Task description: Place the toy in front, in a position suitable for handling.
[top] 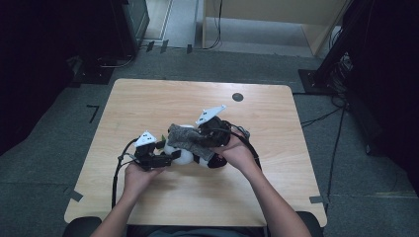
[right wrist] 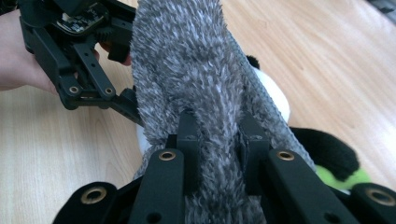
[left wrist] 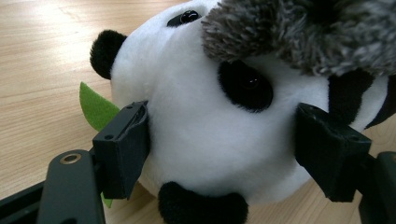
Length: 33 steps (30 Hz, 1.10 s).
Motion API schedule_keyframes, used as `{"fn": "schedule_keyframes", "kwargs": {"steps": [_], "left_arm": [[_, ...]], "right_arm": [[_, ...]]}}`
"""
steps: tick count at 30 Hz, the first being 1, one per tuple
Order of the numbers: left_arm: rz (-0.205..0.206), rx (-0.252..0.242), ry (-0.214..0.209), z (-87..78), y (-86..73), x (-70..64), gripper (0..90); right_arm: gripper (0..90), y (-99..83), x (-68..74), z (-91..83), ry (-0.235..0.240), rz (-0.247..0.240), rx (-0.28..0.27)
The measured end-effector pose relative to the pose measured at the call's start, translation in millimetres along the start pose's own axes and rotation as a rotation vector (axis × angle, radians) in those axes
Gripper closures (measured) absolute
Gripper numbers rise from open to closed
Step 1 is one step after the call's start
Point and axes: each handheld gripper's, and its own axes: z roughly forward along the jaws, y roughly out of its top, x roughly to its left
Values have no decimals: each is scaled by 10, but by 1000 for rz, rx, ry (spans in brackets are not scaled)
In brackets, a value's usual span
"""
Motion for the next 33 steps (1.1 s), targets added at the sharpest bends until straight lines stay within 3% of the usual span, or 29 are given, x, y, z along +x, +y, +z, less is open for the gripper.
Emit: {"fn": "schedule_keyframes", "kwargs": {"steps": [15, 20, 24, 26, 33], "left_arm": [[-6, -5, -1, 11, 12, 5, 230], [-4, -5, -1, 11, 12, 5, 230], [-8, -7, -1, 11, 11, 6, 230], [-11, -9, -3, 11, 12, 8, 230], [-8, -11, -3, 11, 12, 8, 231]], "right_arm": [[756, -144, -333, -85, -51, 98, -45], [758, -189, -426, -115, -97, 111, -44], [759, -223, -492, -125, -87, 133, -54], [759, -228, -504, -125, -113, 127, -48], [759, -242, -546, -140, -137, 138, -46]]}}
